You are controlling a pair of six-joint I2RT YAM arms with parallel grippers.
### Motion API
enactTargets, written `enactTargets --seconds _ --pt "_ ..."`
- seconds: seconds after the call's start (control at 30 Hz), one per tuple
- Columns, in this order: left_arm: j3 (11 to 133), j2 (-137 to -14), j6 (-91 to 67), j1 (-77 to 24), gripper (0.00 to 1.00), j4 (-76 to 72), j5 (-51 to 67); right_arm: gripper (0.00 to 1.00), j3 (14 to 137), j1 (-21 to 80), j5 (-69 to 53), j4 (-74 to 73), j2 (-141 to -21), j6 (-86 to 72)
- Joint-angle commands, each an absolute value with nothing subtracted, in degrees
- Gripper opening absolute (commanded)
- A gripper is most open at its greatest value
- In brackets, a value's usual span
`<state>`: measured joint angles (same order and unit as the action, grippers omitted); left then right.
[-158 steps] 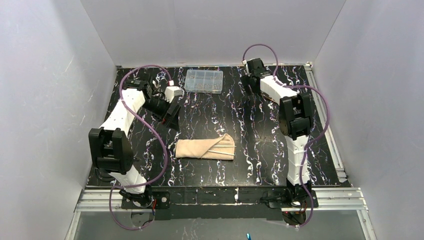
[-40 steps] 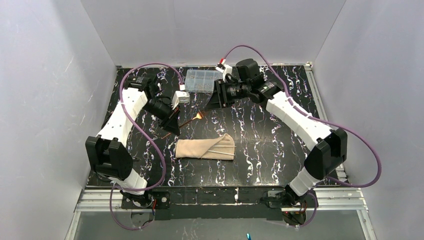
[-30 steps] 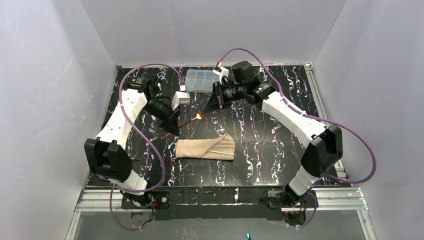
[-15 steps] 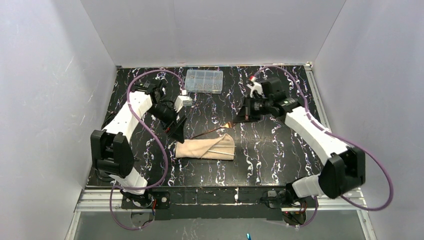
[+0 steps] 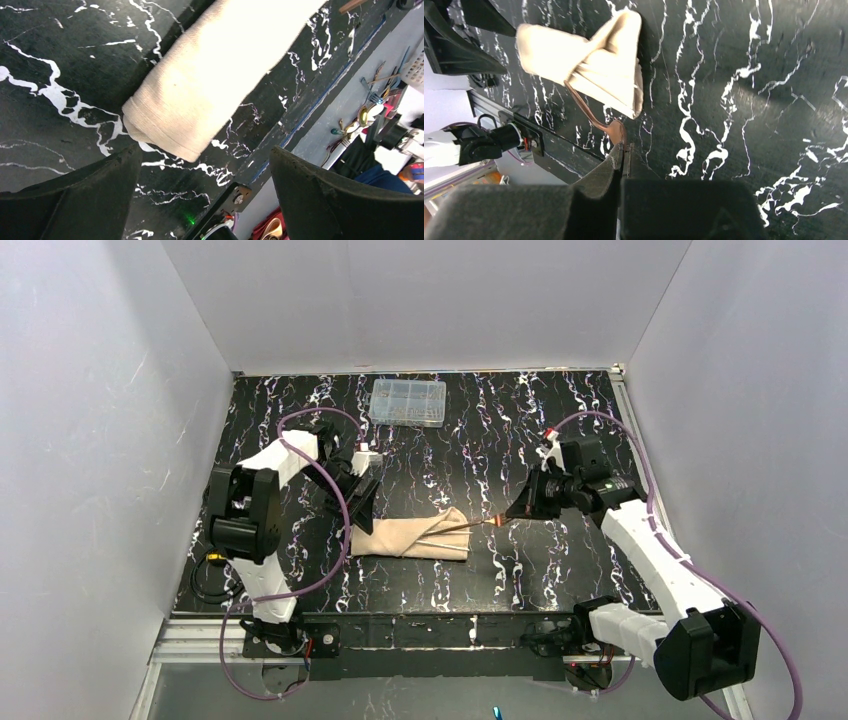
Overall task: Fold the napkin into a case and place the utensils inside
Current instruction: Insert the fork into the folded napkin.
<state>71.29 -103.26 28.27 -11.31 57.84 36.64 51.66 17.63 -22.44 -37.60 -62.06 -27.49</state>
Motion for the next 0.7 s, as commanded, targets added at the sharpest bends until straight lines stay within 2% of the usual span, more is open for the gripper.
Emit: enactTargets --seconds 0.0,0.43,0.57,0.67 --pt "70.29 -105.07 27.15 -10.20 0.93 56.08 39.20 0.01 48.19 17.28 -21.88 -35.51 -59.91 -29.99" --pt "68.27 -107.52 27.99 -10.11 0.77 53.19 36.77 0.01 42.61 16.60 -21.76 -28.37 -60.06 -33.39" --pt "68.02 -108.87 27.77 -10.11 0.60 52.38 36.08 0.01 41.28 16.51 -22.97 -27.05 -60.20 -34.19" --pt "68.26 -109.82 27.77 -10.10 0.54 52.38 36.17 0.01 41.01 16.31 -23.16 -27.11 -60.27 -33.97"
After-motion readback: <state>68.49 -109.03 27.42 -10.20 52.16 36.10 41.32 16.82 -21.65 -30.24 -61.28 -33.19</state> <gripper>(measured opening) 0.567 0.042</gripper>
